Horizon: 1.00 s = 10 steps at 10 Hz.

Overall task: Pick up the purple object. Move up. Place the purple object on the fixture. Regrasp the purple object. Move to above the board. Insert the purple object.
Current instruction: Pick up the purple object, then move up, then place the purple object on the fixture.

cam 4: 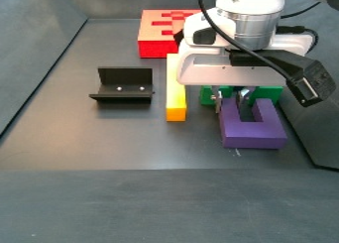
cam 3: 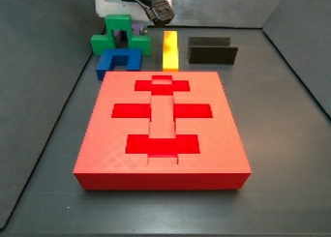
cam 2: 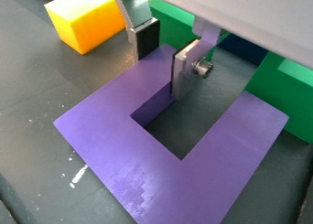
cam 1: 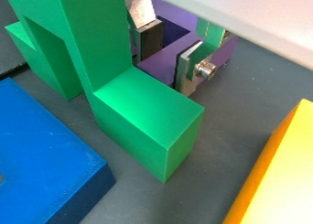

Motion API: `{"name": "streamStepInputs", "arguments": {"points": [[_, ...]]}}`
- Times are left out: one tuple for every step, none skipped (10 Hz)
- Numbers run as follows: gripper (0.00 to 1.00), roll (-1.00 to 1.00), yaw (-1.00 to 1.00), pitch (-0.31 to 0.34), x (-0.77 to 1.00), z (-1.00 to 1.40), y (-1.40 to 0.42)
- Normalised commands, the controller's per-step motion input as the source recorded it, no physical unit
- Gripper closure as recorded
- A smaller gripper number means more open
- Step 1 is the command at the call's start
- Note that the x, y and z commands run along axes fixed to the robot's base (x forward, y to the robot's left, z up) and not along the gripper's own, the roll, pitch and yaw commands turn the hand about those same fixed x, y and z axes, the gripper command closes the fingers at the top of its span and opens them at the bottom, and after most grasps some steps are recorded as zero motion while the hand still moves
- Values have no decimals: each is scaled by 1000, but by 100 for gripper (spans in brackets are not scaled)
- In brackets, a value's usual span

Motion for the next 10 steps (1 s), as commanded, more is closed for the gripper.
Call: {"name": "streamStepInputs", "arguments": {"points": [[100,0,0,0,0,0,0],[100,0,0,0,0,0,0],[100,0,0,0,0,833,0],[100,3,49,-4,17,832,11],[100,7,44,21,-23,654,-1],[100,41,21,-8,-5,261,6],[100,-66,0,-103,0,-63,0],[100,-669,0,-109,269,426,280],[100,-689,-77,0,657,894,311],[100,-540,-106,37,837,946,200]]}}
